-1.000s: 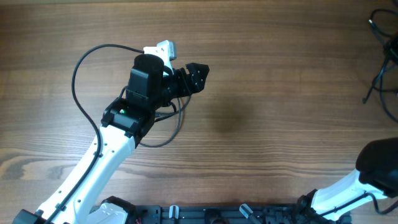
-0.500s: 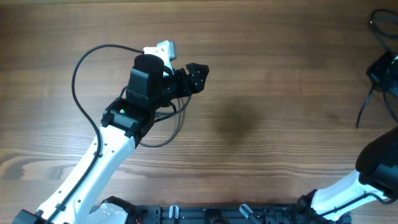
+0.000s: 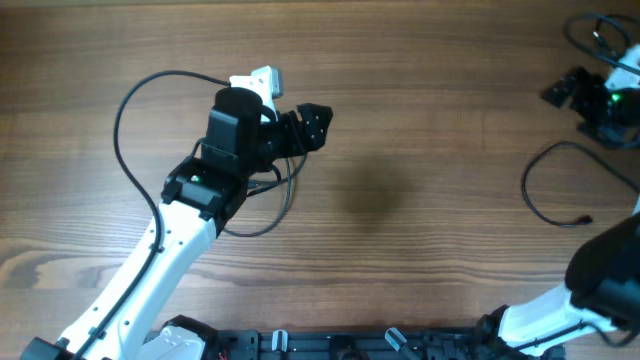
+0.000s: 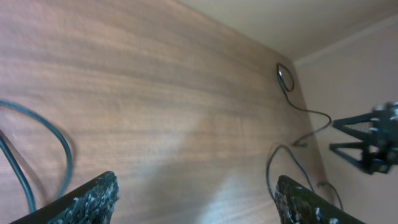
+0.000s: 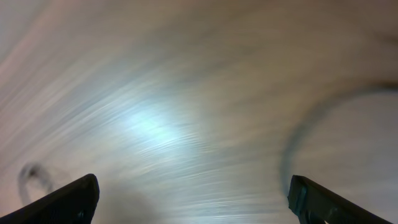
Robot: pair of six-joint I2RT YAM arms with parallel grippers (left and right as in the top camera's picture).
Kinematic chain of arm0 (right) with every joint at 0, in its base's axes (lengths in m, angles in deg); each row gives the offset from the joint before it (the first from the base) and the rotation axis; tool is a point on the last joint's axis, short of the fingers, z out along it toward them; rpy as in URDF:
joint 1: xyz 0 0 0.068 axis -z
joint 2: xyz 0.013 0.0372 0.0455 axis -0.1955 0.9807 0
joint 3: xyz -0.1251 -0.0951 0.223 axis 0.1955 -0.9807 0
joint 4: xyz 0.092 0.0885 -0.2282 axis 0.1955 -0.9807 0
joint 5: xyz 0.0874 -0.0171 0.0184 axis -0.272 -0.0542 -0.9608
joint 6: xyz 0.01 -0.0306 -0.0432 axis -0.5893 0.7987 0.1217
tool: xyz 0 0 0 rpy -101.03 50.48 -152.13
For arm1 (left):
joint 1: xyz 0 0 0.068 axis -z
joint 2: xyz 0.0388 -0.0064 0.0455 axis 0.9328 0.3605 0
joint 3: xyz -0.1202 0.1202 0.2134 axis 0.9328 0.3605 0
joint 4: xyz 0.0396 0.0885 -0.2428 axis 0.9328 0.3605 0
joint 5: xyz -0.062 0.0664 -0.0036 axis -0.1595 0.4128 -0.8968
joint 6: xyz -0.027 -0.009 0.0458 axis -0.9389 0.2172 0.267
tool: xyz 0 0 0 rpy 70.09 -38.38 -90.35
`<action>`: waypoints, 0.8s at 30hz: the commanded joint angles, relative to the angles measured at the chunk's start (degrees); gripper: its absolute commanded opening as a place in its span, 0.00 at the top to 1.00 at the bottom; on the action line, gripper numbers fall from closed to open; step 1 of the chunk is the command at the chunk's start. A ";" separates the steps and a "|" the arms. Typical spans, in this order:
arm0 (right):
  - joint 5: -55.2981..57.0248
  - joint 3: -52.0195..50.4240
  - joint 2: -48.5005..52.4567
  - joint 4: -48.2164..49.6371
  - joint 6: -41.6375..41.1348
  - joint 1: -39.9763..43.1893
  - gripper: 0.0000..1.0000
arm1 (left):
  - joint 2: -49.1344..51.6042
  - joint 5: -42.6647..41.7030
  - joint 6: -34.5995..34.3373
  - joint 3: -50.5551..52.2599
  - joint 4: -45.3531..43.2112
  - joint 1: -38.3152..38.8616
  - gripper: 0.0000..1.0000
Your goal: Untangle cables
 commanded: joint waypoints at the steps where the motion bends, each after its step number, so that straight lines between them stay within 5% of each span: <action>1: -9.27 1.88 -5.70 0.04 7.32 -7.85 0.00 | -3.37 4.20 4.17 -1.07 0.11 -4.39 0.18; 8: -9.16 0.07 -4.55 0.63 6.69 -25.16 0.01 | -8.15 12.04 4.17 -1.14 10.69 -16.61 0.12; 17: 17.07 -1.53 -1.88 2.84 -18.18 -47.87 0.01 | -7.91 20.98 4.61 -1.09 20.63 -26.16 0.00; 24: 18.08 -1.60 3.48 8.57 -30.93 -59.91 0.00 | -7.91 21.55 4.61 -1.03 22.29 -31.17 0.00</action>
